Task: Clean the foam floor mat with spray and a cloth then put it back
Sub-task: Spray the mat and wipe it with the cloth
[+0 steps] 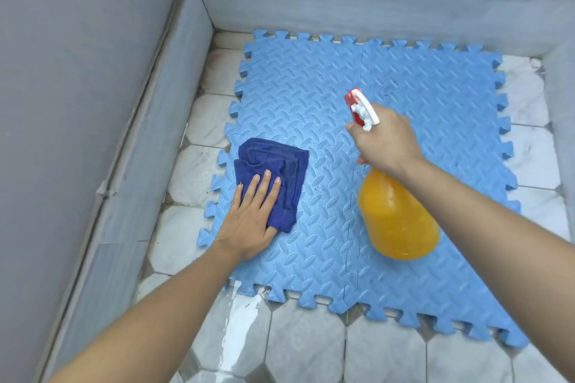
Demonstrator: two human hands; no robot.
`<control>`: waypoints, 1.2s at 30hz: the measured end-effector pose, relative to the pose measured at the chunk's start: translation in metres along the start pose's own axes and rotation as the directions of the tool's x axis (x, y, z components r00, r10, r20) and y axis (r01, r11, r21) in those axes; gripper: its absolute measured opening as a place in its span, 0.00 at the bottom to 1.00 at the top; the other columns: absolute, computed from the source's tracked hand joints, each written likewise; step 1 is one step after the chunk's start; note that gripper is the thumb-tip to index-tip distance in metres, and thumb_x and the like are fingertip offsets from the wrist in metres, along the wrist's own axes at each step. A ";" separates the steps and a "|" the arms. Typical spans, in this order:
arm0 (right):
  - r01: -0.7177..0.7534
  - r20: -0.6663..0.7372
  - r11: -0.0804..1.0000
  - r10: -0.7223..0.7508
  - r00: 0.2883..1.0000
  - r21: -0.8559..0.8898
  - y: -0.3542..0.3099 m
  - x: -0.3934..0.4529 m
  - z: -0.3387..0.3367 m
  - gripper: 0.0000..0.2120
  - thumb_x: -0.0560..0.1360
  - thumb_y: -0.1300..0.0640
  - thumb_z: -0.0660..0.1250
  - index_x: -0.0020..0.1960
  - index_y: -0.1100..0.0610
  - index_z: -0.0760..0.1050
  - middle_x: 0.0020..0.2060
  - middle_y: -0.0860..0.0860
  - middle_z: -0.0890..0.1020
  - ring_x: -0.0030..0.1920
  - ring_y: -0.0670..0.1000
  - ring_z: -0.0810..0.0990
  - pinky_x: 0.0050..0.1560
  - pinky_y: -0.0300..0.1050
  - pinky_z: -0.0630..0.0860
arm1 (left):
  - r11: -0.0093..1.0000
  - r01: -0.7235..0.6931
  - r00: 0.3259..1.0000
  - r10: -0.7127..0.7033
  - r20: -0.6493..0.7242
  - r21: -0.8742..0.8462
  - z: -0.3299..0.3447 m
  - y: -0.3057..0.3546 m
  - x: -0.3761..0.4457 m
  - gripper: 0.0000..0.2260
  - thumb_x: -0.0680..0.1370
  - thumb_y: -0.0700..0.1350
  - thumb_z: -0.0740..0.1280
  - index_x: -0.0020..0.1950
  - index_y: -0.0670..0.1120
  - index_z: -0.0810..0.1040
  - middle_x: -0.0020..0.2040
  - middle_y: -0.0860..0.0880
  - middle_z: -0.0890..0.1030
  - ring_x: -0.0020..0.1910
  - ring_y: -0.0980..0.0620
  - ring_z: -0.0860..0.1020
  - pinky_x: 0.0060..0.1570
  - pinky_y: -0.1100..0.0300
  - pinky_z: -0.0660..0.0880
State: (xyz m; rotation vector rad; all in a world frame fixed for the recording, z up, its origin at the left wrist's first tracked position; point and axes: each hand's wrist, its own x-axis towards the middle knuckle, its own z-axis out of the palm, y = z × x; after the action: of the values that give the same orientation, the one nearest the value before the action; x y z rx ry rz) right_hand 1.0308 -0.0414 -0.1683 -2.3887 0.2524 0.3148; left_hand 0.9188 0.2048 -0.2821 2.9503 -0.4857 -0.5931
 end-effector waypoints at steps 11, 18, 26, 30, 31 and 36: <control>-0.094 0.158 0.981 0.067 0.985 0.171 -0.006 0.017 0.013 0.08 0.78 0.49 0.66 0.45 0.52 0.71 0.34 0.49 0.75 0.26 0.49 0.83 0.31 0.39 0.77 | 0.997 0.055 0.978 -0.066 -0.199 -0.060 0.024 0.019 0.020 0.33 0.75 0.53 0.57 0.78 0.48 0.54 0.79 0.40 0.49 0.77 0.40 0.49 0.71 0.44 0.52; -0.031 0.105 0.996 0.021 0.994 0.086 -0.010 0.000 0.012 0.10 0.79 0.46 0.64 0.44 0.51 0.70 0.34 0.48 0.75 0.22 0.49 0.81 0.35 0.45 0.75 | 0.994 0.039 0.973 -0.060 -0.221 -0.099 0.027 0.015 0.020 0.34 0.76 0.54 0.59 0.79 0.49 0.51 0.79 0.43 0.48 0.78 0.44 0.48 0.73 0.46 0.52; -0.035 0.120 0.995 0.024 0.992 0.095 -0.009 -0.007 0.009 0.13 0.79 0.48 0.63 0.40 0.54 0.73 0.37 0.56 0.82 0.22 0.51 0.80 0.34 0.48 0.79 | 0.992 0.037 0.970 -0.063 -0.233 -0.118 0.029 0.014 0.019 0.34 0.76 0.54 0.60 0.79 0.48 0.51 0.79 0.44 0.49 0.78 0.45 0.49 0.73 0.47 0.52; -0.043 0.113 0.997 0.035 0.993 0.071 -0.010 -0.005 0.009 0.11 0.79 0.47 0.62 0.43 0.53 0.72 0.32 0.50 0.77 0.22 0.50 0.81 0.38 0.51 0.81 | 0.993 0.034 0.971 -0.060 -0.233 -0.116 0.027 0.015 0.020 0.34 0.75 0.53 0.60 0.79 0.49 0.51 0.79 0.44 0.49 0.78 0.45 0.49 0.73 0.47 0.51; -0.040 0.105 0.997 0.032 0.994 0.069 -0.010 -0.006 0.010 0.12 0.79 0.47 0.62 0.42 0.54 0.72 0.31 0.50 0.77 0.22 0.50 0.81 0.38 0.52 0.81 | 0.993 0.036 0.970 -0.062 -0.233 -0.114 0.027 0.015 0.020 0.34 0.75 0.53 0.59 0.79 0.49 0.51 0.79 0.44 0.49 0.78 0.45 0.49 0.73 0.47 0.51; -0.035 0.087 0.997 0.029 0.996 0.073 -0.005 -0.015 0.009 0.14 0.79 0.47 0.62 0.39 0.53 0.71 0.31 0.51 0.79 0.21 0.48 0.80 0.31 0.44 0.77 | 0.993 0.038 0.971 -0.063 -0.232 -0.107 0.025 0.014 0.019 0.33 0.75 0.52 0.57 0.79 0.49 0.51 0.79 0.44 0.48 0.78 0.45 0.48 0.74 0.47 0.50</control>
State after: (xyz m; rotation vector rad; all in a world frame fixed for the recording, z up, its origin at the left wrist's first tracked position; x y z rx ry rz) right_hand 1.0169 -0.0304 -0.1669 -2.2931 0.2585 0.4142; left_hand 0.9212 0.1846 -0.3101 2.8900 -0.3461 -0.2568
